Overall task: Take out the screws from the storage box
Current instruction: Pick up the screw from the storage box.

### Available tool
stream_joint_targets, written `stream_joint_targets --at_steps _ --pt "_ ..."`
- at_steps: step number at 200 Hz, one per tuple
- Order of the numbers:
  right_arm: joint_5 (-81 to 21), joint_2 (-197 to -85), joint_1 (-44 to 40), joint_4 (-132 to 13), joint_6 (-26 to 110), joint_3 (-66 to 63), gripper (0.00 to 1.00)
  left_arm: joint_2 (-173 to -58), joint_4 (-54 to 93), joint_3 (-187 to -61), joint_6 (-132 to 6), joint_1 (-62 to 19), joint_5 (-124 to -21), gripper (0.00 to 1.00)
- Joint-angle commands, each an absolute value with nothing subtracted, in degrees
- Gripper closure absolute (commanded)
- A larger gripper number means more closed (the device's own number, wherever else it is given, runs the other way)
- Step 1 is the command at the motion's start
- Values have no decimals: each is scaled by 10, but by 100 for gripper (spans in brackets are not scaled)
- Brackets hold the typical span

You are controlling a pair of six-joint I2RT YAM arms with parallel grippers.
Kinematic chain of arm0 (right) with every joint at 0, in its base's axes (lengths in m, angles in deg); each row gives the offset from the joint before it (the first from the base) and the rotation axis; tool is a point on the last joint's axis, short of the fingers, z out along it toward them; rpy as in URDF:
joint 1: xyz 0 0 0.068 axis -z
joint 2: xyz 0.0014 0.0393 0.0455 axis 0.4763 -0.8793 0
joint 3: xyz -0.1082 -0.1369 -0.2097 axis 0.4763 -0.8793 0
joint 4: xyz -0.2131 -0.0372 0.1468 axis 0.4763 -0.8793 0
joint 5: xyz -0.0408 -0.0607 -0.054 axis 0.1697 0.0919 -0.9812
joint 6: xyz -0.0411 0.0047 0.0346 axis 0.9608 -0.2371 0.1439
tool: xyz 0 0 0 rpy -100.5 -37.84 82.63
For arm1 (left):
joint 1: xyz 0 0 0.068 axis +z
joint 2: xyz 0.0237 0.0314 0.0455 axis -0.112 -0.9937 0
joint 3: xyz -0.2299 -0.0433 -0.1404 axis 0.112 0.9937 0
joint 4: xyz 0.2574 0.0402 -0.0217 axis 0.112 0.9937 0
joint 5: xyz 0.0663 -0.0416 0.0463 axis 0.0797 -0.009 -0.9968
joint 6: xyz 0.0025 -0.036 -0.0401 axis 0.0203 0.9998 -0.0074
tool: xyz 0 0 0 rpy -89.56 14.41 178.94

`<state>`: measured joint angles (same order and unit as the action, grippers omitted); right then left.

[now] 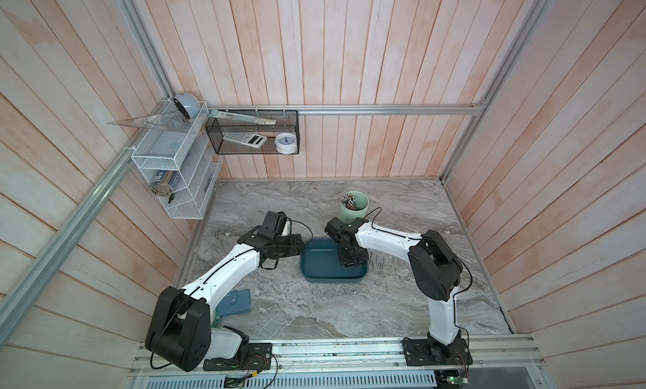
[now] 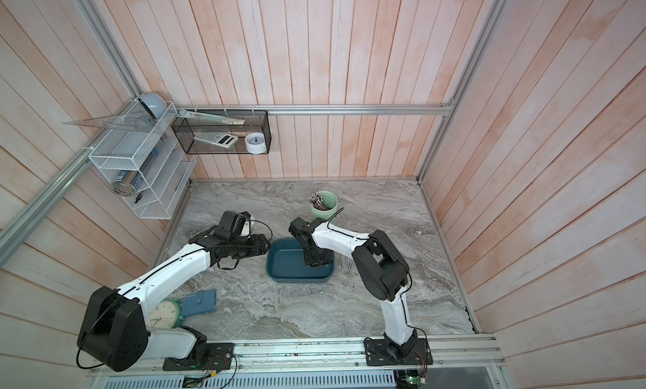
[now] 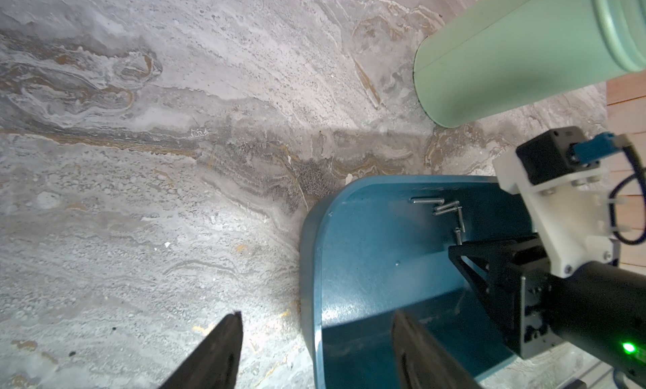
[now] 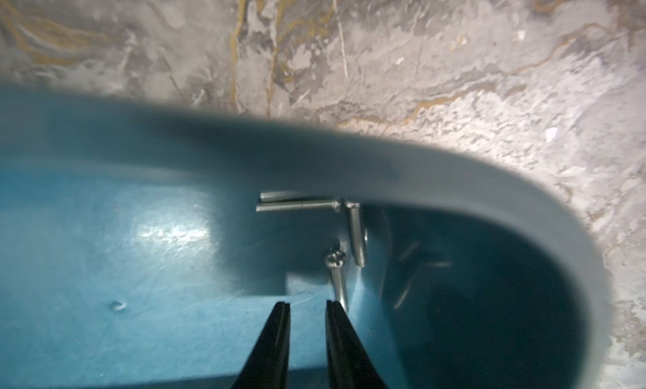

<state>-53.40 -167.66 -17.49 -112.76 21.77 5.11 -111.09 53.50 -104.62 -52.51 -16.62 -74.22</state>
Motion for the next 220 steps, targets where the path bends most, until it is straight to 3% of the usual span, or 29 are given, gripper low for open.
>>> stream_joint_targets --at_steps 1,106,167,220 --pt "-552 -1686 -172 -1127 204 44 75 -1116 527 -1056 -526 -169 -737 27" --pt "-555 -1714 -166 -1116 193 39 75 -1113 521 -1052 -526 -169 -750 27" --pt "-526 -1731 -162 -1087 188 25 85 -1112 520 -1052 -525 -168 -749 27" --pt "-504 -1747 -154 -1073 188 21 87 -1111 519 -1052 -525 -169 -751 27"
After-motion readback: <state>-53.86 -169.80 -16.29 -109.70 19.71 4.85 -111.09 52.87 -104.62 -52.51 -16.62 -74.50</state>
